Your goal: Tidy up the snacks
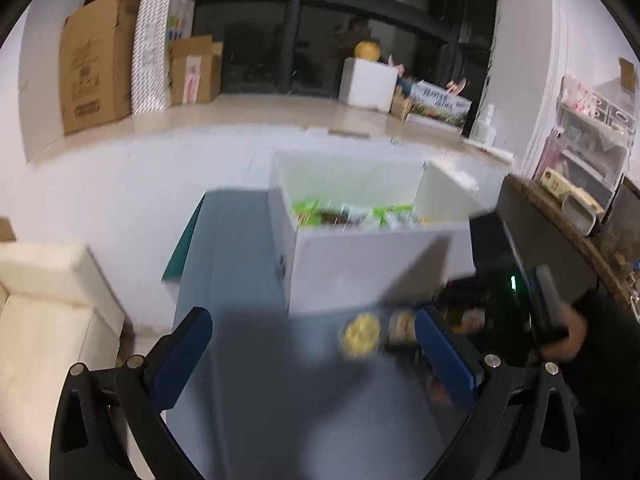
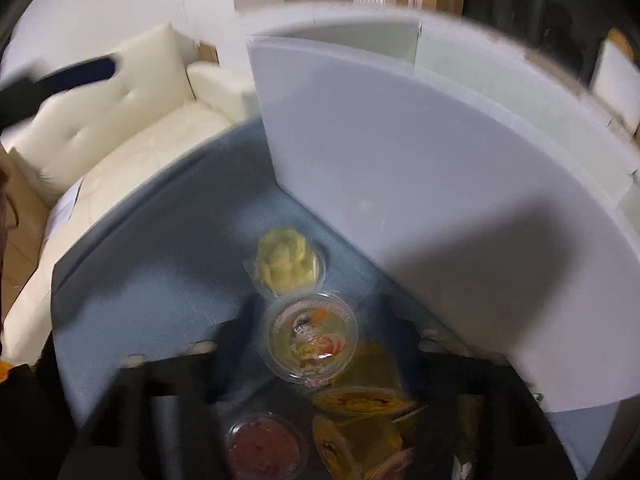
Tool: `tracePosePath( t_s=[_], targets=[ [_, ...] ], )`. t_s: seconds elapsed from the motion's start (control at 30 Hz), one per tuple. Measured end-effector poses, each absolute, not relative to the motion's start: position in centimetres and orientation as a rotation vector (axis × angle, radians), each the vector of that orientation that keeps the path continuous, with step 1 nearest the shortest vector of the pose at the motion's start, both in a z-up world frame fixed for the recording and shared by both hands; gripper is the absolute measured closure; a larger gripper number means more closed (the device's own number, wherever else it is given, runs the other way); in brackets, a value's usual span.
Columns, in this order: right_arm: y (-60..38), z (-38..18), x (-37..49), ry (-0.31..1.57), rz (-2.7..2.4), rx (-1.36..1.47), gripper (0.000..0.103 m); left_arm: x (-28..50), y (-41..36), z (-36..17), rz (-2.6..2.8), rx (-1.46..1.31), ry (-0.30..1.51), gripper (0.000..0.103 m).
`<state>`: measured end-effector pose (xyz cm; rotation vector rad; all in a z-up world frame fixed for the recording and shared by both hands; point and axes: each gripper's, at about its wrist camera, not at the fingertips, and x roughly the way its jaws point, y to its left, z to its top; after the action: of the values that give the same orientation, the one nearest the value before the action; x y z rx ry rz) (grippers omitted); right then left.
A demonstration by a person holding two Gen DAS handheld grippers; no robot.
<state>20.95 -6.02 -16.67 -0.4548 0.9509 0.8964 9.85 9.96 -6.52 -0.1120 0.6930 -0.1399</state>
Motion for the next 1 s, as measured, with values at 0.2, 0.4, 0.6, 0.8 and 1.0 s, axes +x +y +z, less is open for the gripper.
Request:
tracePosePath(
  t_s=[0.2, 0.4, 0.6, 0.8, 1.0],
  targets=[
    [-6.6, -16.3, 20.1, 0.933, 0.927, -0.451, 0.052, 9.2, 9.9, -8.9, -0.154, -0.127, 0.743, 0.0],
    [-10.2, -12.7, 18.2, 0.866, 0.884, -0.331, 0.052, 11.3, 7.0, -10.7, -0.204, -0.08, 0.781, 0.0],
    [-15.4, -9.4, 16.1, 0.8, 0.815, -0.181, 0.052, 14.8, 3.5, -13.2, -0.24, -0.045, 0.81, 0.0],
    [-19.1, -8.4, 15.1, 0.773, 0.763, -0.069, 0.052, 17.9, 3.0, -15.5, -0.223, -0.068, 0.886, 0.066],
    [-20.3, -8.9, 14.4, 0.779, 0.753, 0.0, 0.052, 16.7, 3.4, -15.6, -0.237, -0.07, 0.875, 0.066]
  ],
)
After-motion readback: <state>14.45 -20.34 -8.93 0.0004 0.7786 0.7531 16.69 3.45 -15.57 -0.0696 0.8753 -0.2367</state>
